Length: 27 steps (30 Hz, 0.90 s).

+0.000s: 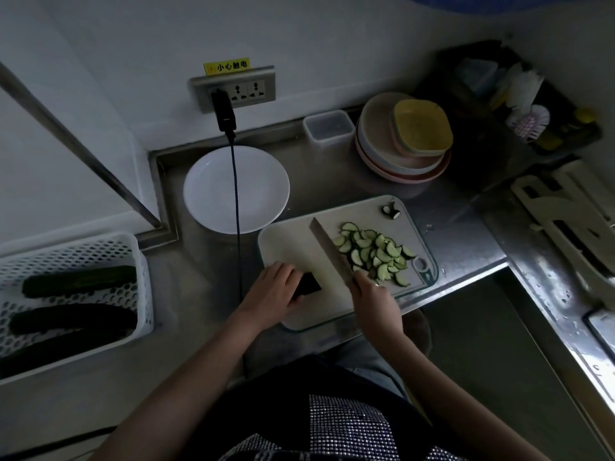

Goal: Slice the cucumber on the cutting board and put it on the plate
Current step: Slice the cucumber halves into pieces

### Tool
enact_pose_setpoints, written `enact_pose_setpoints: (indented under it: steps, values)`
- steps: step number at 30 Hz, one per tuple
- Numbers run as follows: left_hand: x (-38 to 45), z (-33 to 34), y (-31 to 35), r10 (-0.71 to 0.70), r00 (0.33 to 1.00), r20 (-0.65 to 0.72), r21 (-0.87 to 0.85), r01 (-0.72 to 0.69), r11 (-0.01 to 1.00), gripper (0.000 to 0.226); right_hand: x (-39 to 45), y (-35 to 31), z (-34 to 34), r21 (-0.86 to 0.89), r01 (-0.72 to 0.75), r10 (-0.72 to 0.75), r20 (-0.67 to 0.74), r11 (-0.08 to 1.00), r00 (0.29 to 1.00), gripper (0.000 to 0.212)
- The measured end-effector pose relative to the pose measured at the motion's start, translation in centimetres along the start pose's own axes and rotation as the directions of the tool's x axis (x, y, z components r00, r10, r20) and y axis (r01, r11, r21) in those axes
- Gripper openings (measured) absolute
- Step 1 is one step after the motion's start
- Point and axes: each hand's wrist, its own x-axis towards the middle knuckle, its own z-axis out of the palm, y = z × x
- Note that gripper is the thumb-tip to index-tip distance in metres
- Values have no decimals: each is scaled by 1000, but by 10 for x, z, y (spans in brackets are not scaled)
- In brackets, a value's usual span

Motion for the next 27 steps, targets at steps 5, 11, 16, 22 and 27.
enact_pose_setpoints:
  steps: [5,11,16,22,27]
  values:
    - [6,3,7,174,982,-76,66,-169,983,37,-23,-23,17,-150,161,-156,44,976,987,16]
    - [10,9,10,238,971,-26,124,-233,964,40,-28,-18,33,-198,152,-126,138,968,982,26]
    - [7,12,9,265,961,-83,154,-251,956,26,-30,-13,41,-201,148,-111,184,968,977,30]
    - [6,15,9,280,951,-135,155,-258,954,30,-31,-13,41,-177,165,-132,181,970,975,27]
    - [2,18,8,296,940,-168,147,-273,951,31,-34,-10,38,-157,190,-163,168,969,972,25]
